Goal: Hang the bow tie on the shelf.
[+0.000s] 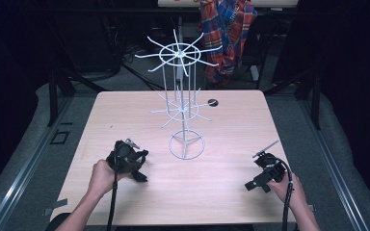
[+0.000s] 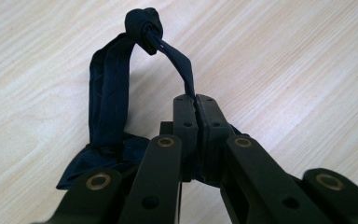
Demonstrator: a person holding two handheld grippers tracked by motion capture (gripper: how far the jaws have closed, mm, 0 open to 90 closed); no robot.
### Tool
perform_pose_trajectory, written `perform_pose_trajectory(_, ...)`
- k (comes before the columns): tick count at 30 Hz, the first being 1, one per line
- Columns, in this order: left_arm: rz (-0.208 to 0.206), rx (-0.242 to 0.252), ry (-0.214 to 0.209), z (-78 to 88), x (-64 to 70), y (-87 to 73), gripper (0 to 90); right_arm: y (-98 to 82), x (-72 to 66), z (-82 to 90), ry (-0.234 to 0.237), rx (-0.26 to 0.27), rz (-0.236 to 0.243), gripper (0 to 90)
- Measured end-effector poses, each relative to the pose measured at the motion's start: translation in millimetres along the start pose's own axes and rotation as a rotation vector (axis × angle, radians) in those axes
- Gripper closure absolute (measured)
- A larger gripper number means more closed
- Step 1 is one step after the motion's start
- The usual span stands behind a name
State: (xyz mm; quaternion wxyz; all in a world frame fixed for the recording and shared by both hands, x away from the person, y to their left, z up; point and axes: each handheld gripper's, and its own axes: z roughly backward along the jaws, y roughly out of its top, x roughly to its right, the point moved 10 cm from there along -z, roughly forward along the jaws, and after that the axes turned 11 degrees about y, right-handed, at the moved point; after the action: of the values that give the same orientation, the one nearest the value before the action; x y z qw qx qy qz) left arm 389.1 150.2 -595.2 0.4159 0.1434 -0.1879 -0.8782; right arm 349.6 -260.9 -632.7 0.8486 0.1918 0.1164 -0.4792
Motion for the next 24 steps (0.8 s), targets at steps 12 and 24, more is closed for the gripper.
perform_pose_trajectory(12,0.056,0.064,-0.024,9.6,-4.6,6.3,88.1,0.0,-0.1,0.0,0.001,0.001,-0.001,5.7)
perform_pose_trajectory(24,0.090,0.107,-0.056,18.6,-6.7,11.0,88.1,0.6,0.1,0.4,-0.005,0.010,-0.005,5.7)
